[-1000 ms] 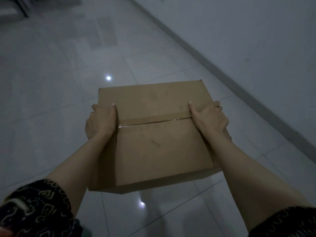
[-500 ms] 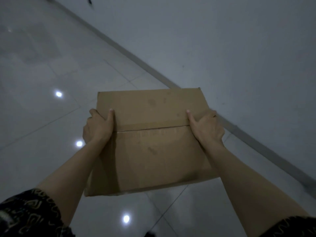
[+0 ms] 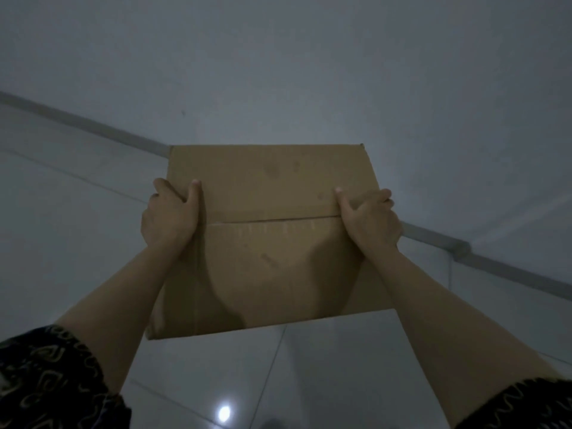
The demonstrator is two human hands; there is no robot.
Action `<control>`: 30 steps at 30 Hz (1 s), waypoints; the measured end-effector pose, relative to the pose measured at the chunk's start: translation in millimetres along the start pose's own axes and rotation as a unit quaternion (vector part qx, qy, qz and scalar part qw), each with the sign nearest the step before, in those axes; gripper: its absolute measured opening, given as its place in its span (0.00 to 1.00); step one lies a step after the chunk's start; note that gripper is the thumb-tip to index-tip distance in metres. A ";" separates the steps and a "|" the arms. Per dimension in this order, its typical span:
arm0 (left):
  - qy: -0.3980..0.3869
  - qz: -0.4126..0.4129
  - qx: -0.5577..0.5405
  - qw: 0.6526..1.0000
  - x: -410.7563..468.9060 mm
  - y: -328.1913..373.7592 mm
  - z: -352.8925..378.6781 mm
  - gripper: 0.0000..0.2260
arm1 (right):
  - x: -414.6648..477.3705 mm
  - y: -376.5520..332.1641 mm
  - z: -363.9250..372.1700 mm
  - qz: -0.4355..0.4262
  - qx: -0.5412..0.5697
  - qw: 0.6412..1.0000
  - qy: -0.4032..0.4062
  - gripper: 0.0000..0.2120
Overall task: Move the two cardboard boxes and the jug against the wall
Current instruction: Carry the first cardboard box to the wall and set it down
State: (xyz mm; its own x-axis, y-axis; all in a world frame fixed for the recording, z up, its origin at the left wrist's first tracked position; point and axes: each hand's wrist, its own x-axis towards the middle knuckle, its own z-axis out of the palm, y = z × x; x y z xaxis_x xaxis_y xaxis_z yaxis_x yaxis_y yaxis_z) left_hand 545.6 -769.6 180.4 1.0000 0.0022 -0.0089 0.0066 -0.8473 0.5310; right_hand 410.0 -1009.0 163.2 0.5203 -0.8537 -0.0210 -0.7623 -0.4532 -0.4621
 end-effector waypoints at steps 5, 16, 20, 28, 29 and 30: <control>-0.020 0.032 0.007 0.999 -35.2 83.4 77.4 0.29 | 54.4 97.3 -29.1 0.054 0.003 0.999 -0.003 0.43; -0.083 0.086 0.015 0.993 -148.5 209.4 283.7 0.27 | 150.6 339.9 -47.2 0.120 -0.032 0.992 0.016 0.43; -0.099 0.115 0.036 0.988 -161.0 224.8 366.7 0.28 | 177.1 409.4 -8.9 0.150 -0.029 0.988 0.036 0.42; -0.105 0.186 0.032 0.976 -178.1 227.0 512.4 0.29 | 215.4 524.8 71.0 0.179 0.000 0.981 0.070 0.42; -0.108 0.190 0.033 0.975 -180.7 227.3 525.6 0.29 | 220.1 534.5 77.9 0.181 0.002 0.981 0.071 0.42; -0.109 0.192 0.031 0.975 -184.6 226.1 539.4 0.28 | 222.4 545.5 84.8 0.180 0.004 0.981 0.075 0.42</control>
State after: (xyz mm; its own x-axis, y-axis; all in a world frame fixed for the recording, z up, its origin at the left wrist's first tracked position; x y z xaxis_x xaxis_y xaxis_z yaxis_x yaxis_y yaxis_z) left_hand 359.0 -1248.1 -154.9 0.9034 -0.4287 -0.0037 -0.3750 -0.7944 0.4779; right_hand 142.6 -1424.4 -168.8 0.1547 -0.9866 -0.0528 -0.8830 -0.1141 -0.4554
